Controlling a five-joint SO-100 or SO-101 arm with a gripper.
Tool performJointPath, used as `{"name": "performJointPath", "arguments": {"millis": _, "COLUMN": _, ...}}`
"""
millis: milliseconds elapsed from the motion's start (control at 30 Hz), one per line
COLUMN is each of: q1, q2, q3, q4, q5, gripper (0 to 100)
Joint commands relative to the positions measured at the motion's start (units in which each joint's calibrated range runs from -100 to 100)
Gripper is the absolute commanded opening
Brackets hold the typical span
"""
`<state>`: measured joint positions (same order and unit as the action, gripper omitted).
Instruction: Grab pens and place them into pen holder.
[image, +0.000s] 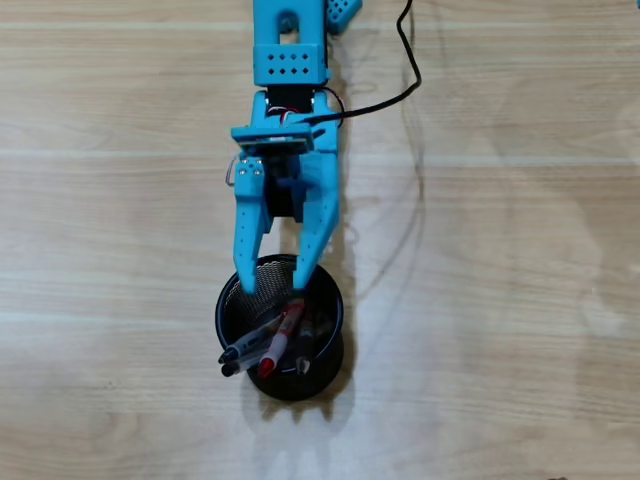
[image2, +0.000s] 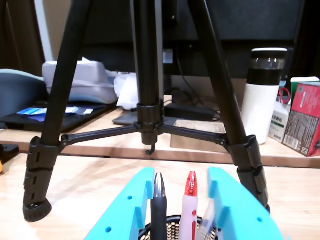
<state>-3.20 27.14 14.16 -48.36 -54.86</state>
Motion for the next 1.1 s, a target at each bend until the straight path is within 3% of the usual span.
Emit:
{"name": "performJointPath", "arguments": {"millis": 0, "q1": 0.2, "q2": -12.7, "q3": 10.0, "q4": -3.9, "q5": 0.3, "gripper": 1}}
{"name": "performJointPath", "arguments": {"millis": 267, "q1": 0.1, "q2": -41.0, "q3": 41.0, "q4": -3.7, "q5": 5.1, "gripper": 2}}
{"name": "performJointPath", "arguments": {"millis": 500, "q1": -2.6, "q2": -61.5, "q3": 62.3, "q4": -0.1, "q5": 13.9, "gripper": 2}}
{"name": "performJointPath", "arguments": {"millis": 633, "q1": -6.1, "q2": -71.7, "q3": 67.4, "q4": 8.7, "q5": 19.6, "gripper": 2}}
{"name": "performJointPath", "arguments": {"millis": 900, "q1": -10.4, "q2": -88.2, "q3": 67.6, "q4": 40.1, "q5": 25.6, "gripper": 2}}
{"name": "performJointPath", "arguments": {"millis": 1067, "q1": -10.4, "q2": -96.1, "q3": 67.8, "q4": 50.5, "q5": 31.6, "gripper": 2}}
